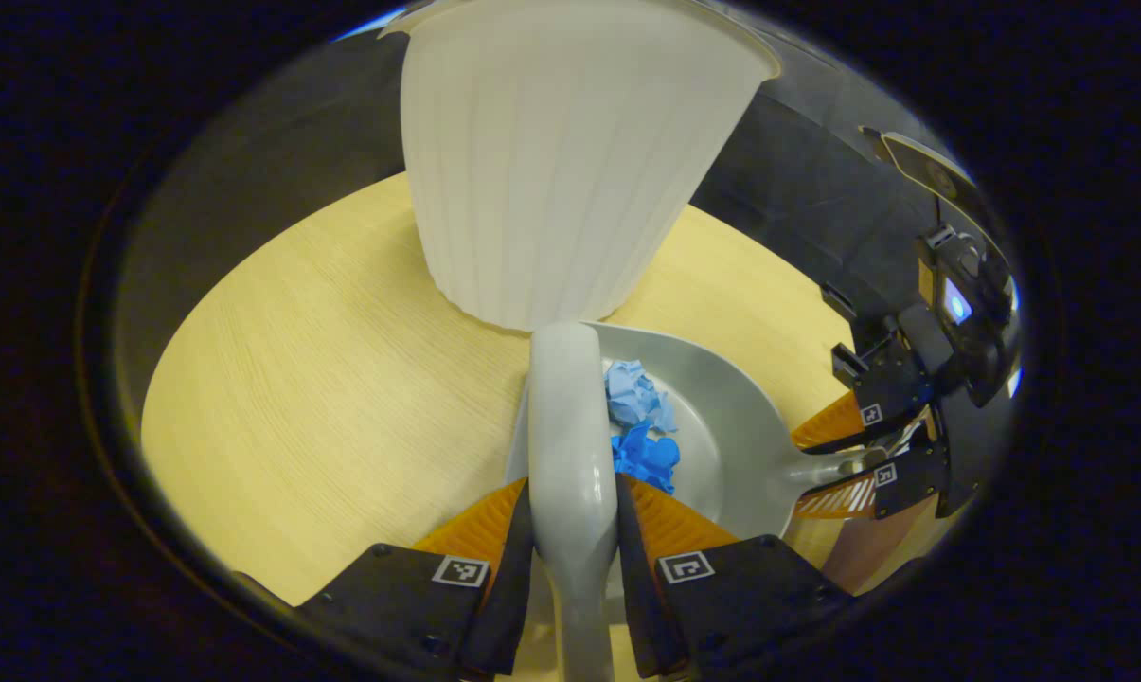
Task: Pick up the small broom and dustpan from the desktop, sweep the trash into the dustpan with the broom, and then empty the trash into the garbage bin.
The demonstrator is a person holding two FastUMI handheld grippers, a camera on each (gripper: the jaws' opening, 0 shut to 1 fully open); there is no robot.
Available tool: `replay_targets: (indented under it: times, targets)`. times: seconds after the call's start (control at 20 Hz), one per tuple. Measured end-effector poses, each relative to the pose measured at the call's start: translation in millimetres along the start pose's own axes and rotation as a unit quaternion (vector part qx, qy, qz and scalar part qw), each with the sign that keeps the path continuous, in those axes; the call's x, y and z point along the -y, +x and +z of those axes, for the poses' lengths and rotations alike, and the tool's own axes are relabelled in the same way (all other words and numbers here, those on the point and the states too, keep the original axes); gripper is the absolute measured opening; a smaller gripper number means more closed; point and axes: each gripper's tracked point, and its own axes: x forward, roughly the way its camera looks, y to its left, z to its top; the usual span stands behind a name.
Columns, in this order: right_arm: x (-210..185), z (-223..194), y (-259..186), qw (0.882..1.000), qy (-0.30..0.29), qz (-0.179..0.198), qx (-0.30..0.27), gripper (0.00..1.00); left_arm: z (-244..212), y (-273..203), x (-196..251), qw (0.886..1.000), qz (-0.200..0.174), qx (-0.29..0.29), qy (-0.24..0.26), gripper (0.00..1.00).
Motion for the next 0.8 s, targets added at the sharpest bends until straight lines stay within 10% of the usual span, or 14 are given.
replay_targets:
  times: [0.8]
  targets:
    - [0, 0, 5, 0.999, 0.004, -0.044, 0.016, 0.24, -3, -34, -46, 0.991, 0.093, 0.063, -0.066, 0.51]
